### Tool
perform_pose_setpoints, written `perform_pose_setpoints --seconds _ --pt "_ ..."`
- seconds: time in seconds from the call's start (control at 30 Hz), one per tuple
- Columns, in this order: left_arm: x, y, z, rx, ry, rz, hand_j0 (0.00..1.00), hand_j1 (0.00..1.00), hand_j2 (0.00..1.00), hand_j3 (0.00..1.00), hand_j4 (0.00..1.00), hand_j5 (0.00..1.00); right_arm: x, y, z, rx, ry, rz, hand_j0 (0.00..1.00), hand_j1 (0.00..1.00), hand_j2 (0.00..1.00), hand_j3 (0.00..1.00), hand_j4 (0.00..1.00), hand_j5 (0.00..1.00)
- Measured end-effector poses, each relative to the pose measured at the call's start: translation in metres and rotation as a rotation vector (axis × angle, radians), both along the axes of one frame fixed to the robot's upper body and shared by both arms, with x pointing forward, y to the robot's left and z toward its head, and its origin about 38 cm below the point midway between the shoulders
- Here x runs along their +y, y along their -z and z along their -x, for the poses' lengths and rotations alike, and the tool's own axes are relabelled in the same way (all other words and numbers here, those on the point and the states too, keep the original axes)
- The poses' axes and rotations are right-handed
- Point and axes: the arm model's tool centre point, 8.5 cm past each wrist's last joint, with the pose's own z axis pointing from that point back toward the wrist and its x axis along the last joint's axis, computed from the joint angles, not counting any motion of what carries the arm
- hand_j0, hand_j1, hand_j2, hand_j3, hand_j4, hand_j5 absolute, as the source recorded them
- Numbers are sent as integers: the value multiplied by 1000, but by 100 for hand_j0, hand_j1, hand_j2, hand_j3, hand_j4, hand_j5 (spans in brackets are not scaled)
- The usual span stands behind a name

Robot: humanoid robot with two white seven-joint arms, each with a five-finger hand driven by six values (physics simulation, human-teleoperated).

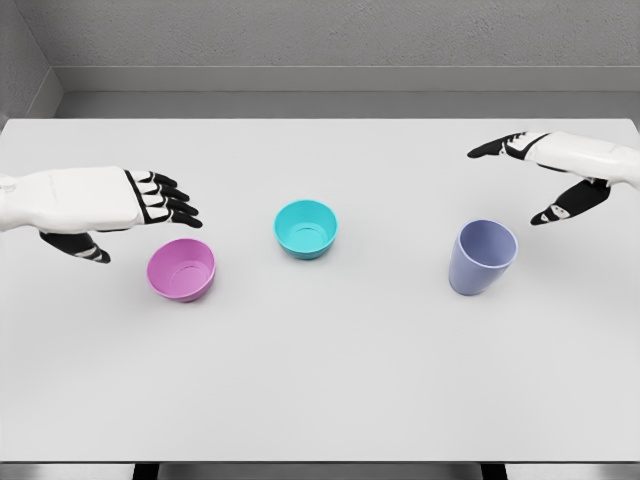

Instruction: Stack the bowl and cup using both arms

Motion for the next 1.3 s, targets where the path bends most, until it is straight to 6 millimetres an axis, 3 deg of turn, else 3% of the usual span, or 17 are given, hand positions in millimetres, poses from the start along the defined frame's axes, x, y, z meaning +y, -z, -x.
perform_pose_setpoints --seconds 0.2,0.57,0.8,0.93,1.3 --pt "-10 18 3 39 18 23 100 100 100 100 100 100 -7 -3 3 -3 12 15 100 100 100 100 100 100" --pt "-24 32 1 61 39 58 100 100 100 100 100 100 -7 9 12 27 -12 81 100 100 100 100 100 100" --pt "-9 49 -12 87 -30 48 100 100 100 100 100 100 0 8 18 28 -49 110 100 100 100 100 100 100" --pt "-12 56 -18 98 -41 65 100 100 100 100 100 100 6 8 22 22 -74 134 100 100 100 100 100 100" --pt "-10 71 -15 133 -54 67 100 100 100 100 100 100 13 15 25 28 -108 182 100 100 100 100 100 100"
